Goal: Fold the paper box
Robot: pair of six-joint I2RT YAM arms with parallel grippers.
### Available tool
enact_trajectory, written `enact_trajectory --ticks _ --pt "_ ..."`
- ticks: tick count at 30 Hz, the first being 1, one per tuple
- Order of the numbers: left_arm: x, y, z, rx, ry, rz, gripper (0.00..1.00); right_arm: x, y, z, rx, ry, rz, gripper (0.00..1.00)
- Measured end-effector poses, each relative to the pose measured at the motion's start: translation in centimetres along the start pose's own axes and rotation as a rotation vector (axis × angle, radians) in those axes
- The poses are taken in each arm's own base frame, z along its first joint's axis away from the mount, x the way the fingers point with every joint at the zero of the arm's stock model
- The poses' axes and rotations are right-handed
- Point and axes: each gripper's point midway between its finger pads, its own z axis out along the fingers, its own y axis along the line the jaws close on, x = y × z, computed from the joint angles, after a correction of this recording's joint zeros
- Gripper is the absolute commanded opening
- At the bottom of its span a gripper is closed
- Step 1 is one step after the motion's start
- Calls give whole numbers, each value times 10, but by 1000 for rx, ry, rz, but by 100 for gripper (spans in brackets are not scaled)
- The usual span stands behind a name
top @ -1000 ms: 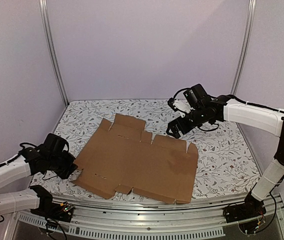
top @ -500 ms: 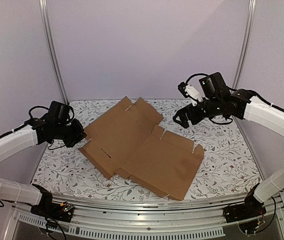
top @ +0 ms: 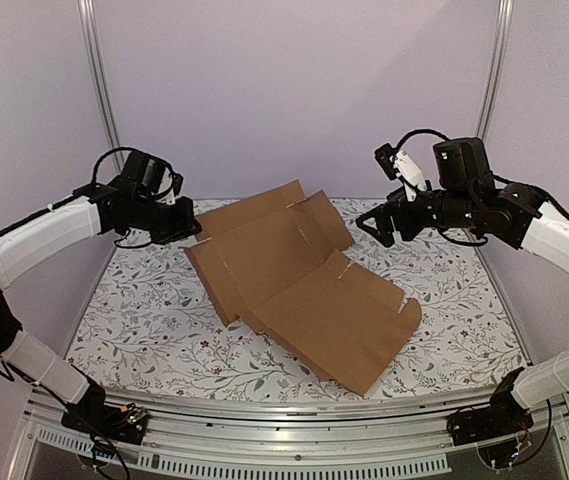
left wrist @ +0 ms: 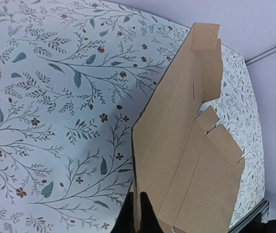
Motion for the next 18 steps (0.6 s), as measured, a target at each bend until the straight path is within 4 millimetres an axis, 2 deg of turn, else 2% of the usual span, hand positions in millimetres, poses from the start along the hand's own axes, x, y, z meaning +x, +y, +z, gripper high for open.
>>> enact_trajectory --ticks 4,10,18 --pt "11 -21 0 -18 22 159 0 -12 13 -2 -71 -54 -63 99" --pt "32 -28 -6 -88 37 354 0 -26 27 -3 -134 -106 -182 99" --pt "15 -35 -55 -137 -101 496 0 -48 48 17 -192 -126 -353 99"
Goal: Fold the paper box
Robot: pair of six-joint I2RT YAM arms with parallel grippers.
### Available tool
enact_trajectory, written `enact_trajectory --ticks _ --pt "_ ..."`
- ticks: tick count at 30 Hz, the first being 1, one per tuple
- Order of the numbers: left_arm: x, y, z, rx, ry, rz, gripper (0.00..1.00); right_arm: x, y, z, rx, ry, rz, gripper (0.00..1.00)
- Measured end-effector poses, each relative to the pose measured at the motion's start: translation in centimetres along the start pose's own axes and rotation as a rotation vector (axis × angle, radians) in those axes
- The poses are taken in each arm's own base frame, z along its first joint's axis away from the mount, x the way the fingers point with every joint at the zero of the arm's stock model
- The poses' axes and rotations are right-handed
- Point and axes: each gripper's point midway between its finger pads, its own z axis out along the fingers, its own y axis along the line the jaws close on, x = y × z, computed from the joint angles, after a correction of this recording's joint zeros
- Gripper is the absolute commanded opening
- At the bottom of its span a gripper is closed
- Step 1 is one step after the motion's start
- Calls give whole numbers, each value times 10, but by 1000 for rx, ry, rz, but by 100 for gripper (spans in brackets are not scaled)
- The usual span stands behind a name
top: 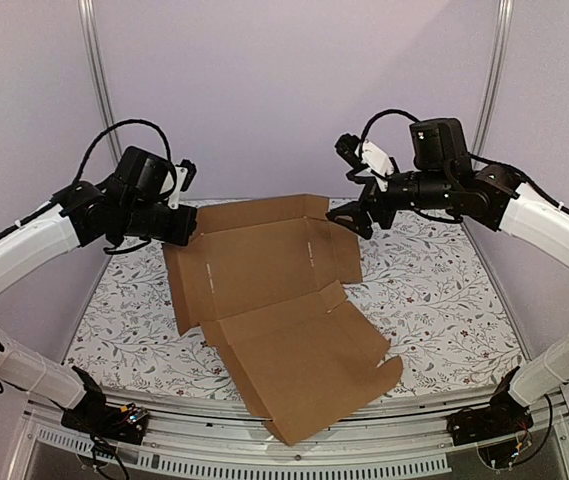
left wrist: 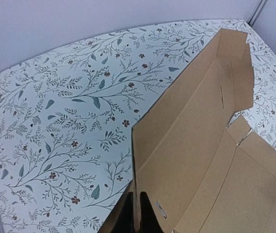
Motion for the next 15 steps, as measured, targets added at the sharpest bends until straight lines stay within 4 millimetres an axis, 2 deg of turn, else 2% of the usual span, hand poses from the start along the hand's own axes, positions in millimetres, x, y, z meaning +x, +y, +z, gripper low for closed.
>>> enact_trajectory --ticks 5,15 --pt "0 -1 -15 -35 -35 73 0 -3 -3 16 -13 18 -72 99" --pt "21 -40 -22 -34 -44 284 0 3 6 30 -99 55 -224 99"
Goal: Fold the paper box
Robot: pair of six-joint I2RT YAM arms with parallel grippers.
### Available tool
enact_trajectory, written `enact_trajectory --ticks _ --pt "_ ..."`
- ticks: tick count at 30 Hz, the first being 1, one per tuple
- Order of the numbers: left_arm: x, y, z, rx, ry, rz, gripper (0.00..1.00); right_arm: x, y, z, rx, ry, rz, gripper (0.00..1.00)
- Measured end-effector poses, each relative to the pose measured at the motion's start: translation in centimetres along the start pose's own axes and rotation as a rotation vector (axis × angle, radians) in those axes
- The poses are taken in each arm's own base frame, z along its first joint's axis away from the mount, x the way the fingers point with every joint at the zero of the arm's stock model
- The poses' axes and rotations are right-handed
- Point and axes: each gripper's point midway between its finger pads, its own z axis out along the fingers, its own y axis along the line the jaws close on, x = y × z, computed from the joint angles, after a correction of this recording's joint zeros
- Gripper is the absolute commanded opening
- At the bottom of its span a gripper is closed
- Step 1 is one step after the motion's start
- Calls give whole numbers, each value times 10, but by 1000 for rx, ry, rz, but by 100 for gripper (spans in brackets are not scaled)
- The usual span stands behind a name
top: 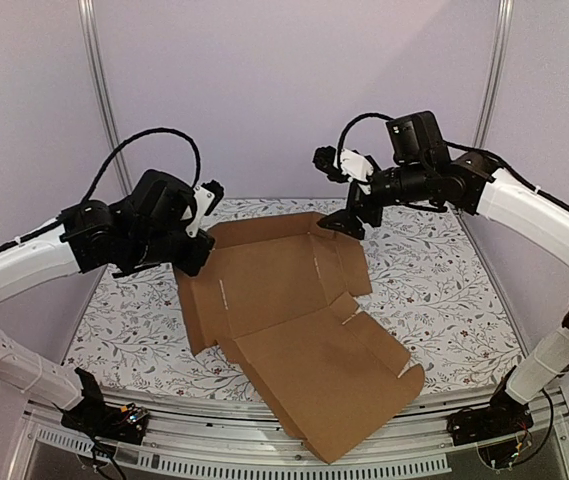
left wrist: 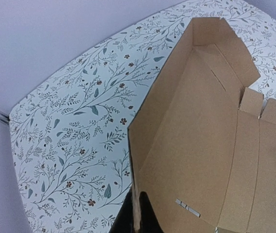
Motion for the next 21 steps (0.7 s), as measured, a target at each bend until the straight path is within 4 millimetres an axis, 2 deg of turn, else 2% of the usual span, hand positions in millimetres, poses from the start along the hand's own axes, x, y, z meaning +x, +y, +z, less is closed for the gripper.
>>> enact_trajectory --ticks 6,15,21 --pt "8 -21 -8 -2 -27 118 0 -3 7 16 -85 -2 -58 98" --pt "-2 -21 -39 -2 -160 156 0 2 16 45 -189 16 -114 91" --pt "-8 -23 -50 13 -217 173 0 -12 13 62 -207 2 -170 81"
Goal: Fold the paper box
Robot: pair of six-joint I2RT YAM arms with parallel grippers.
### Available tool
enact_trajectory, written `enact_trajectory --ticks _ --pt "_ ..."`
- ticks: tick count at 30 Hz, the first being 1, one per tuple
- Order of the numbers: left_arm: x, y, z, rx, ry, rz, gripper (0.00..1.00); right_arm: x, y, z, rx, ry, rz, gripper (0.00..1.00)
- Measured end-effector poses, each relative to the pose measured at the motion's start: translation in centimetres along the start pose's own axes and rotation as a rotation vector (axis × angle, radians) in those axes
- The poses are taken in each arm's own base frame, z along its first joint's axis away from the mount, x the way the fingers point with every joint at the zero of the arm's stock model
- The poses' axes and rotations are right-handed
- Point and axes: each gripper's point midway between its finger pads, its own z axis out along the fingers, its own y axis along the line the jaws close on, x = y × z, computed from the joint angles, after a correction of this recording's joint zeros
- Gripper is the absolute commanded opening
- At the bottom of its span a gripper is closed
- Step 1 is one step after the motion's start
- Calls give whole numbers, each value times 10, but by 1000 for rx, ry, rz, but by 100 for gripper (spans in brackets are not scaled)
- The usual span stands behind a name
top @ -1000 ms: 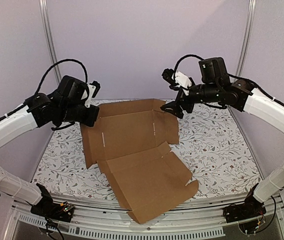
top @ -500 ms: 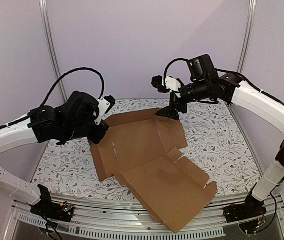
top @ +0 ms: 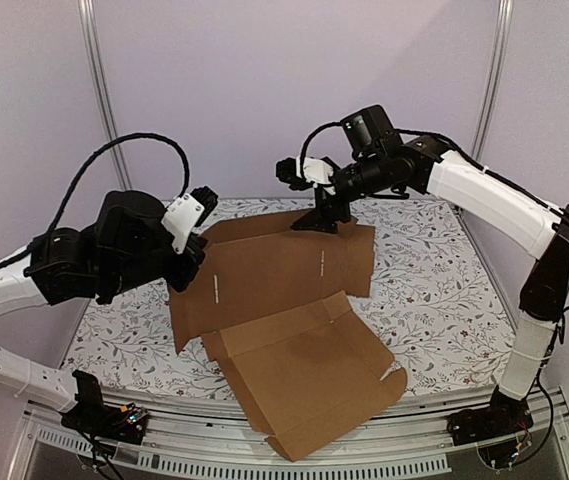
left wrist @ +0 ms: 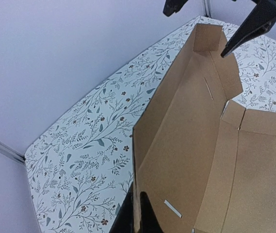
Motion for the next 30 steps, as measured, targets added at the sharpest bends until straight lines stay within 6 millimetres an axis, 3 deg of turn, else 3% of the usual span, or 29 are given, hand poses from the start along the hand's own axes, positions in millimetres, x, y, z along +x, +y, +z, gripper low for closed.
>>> enact_trajectory --ticks 8,13,18,24,27,30 --pt "-2 -2 0 4 -16 17 0 -11 9 12 -40 -2 -60 62" --pt "-6 -3 0 5 -31 15 0 -6 16 21 -68 12 -73 52" --pt "-7 -3 -1 6 -36 17 0 3 22 34 -93 41 -77 34" --pt "-3 -4 1 6 -31 27 0 5 22 35 -92 56 -87 19" --pt "-3 -4 1 1 -32 26 0 5 20 34 -83 59 -92 3" --pt "-3 -3 2 -5 -32 25 2 7 22 34 -89 68 -91 0"
